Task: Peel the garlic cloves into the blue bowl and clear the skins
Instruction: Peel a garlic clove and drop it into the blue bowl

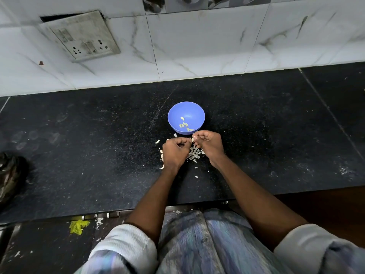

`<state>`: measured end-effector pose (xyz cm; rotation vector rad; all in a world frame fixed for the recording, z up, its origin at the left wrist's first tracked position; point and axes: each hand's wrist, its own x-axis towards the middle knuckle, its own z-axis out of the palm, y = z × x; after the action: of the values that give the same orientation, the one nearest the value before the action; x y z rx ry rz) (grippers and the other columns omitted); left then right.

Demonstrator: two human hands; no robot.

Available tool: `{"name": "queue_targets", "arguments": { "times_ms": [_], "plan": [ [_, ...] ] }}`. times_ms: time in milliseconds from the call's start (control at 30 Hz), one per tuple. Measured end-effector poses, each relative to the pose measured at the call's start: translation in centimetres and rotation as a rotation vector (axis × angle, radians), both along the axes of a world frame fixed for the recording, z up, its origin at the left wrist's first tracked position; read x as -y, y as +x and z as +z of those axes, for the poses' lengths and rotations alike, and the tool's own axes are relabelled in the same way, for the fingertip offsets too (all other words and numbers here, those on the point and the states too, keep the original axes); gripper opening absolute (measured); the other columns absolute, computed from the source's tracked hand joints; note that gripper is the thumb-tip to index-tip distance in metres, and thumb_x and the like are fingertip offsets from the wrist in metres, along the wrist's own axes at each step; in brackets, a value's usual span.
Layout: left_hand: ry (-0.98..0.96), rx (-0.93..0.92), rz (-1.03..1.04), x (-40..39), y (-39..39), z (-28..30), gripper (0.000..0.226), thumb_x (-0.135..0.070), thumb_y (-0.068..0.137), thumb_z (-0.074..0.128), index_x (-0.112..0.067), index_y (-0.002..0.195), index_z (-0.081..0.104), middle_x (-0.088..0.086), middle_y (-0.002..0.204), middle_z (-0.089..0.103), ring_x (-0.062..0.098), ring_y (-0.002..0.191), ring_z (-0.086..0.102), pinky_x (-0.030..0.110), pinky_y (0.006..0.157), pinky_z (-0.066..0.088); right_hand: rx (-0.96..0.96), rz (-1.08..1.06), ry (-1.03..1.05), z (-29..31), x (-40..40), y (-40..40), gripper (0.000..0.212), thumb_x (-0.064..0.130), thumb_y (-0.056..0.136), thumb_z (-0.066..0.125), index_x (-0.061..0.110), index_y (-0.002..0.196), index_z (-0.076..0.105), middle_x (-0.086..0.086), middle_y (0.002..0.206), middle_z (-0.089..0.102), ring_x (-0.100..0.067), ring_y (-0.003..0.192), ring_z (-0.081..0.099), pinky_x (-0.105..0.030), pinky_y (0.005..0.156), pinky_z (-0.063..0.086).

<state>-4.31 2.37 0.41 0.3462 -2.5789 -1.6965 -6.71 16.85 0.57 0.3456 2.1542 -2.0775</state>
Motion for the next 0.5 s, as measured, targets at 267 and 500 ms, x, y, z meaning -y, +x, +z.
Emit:
{"name": "queue_targets", "arguments": {
  "times_ms": [267, 500],
  "plan": [
    [0.018, 0.034, 0.011, 0.21, -0.14, -0.18, 0.009, -0.025, 0.090, 0.080, -0.019, 0.087, 0.086, -0.009, 0.072, 0.078, 0.006, 0.064, 0.074, 0.041, 0.068, 0.066, -0.043, 0.061, 0.083, -0.10, 0.17, 0.03, 0.007, 0.002, 0.094, 0.070, 0.006, 0.097, 0.075, -0.004, 0.082, 0.076, -0.003, 0.070, 0.067, -0.019, 0.065, 0.053],
    [0.027, 0.034, 0.027, -0.10, 0.19, 0.35, 0.009, -0.022, 0.085, 0.081, -0.020, 0.076, 0.084, -0.008, 0.064, 0.075, 0.008, 0.059, 0.068, 0.039, 0.064, 0.064, -0.048, 0.074, 0.092, -0.05, 0.25, 0.15, 0.010, -0.001, 0.094, 0.069, 0.007, 0.094, 0.075, -0.001, 0.080, 0.076, -0.005, 0.070, 0.068, -0.021, 0.066, 0.054]
  ]
}}
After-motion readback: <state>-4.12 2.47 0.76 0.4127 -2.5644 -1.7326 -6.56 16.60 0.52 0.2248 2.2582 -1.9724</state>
